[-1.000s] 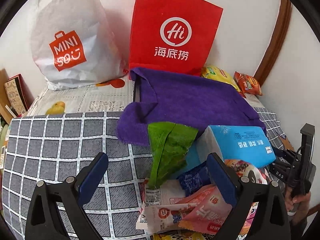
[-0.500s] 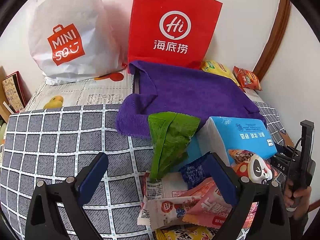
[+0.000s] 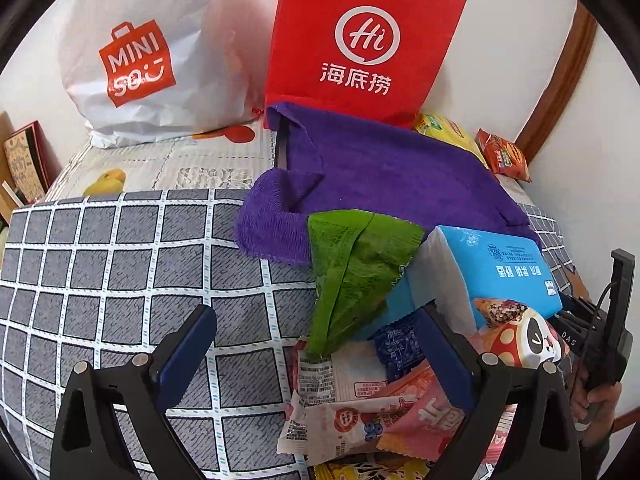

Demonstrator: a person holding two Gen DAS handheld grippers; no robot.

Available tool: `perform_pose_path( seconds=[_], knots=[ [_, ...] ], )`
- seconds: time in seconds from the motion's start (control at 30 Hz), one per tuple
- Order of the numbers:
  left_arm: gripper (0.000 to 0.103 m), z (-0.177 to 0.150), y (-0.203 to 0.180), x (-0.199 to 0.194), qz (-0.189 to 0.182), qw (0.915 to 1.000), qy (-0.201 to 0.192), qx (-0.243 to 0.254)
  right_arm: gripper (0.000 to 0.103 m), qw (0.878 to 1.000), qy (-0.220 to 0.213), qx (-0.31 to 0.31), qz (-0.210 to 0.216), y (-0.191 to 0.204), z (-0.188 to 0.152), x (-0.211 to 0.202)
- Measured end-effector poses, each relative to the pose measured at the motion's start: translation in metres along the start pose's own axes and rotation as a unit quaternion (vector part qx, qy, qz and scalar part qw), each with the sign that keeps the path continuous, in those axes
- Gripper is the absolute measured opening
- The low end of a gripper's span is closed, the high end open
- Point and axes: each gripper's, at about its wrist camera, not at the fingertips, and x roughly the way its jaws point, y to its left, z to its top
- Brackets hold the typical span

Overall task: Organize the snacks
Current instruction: 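Hold the red candy packet in the right gripper while the left gripper approaches the green packet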

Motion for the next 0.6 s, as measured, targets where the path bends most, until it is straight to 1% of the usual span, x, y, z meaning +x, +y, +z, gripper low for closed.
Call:
perform_pose_path(
  seconds=[0.23,0.37,0.6],
  knots=[
    [0.099,0.0006,0.0009,0.0,-0.015,0.9999,0.006,-0.005,0.042,1.0,0.0,-0.001,-0.002,0.0008,0.0,0.0],
    [0.099,0.0009,-0.0002,-0.0015,-0.009,1.0,0.002,-0.002,0.042,1.0,0.0,0.0,-0.001,0.0004,-0.0001,-0.0002],
    [0.099,0.0,-0.0014,-0.0039,-0.013,0.9999,0.002,-0.001,0.042,1.0,0.0,0.001,0.0,-0.0003,0.0001,0.0]
  ],
)
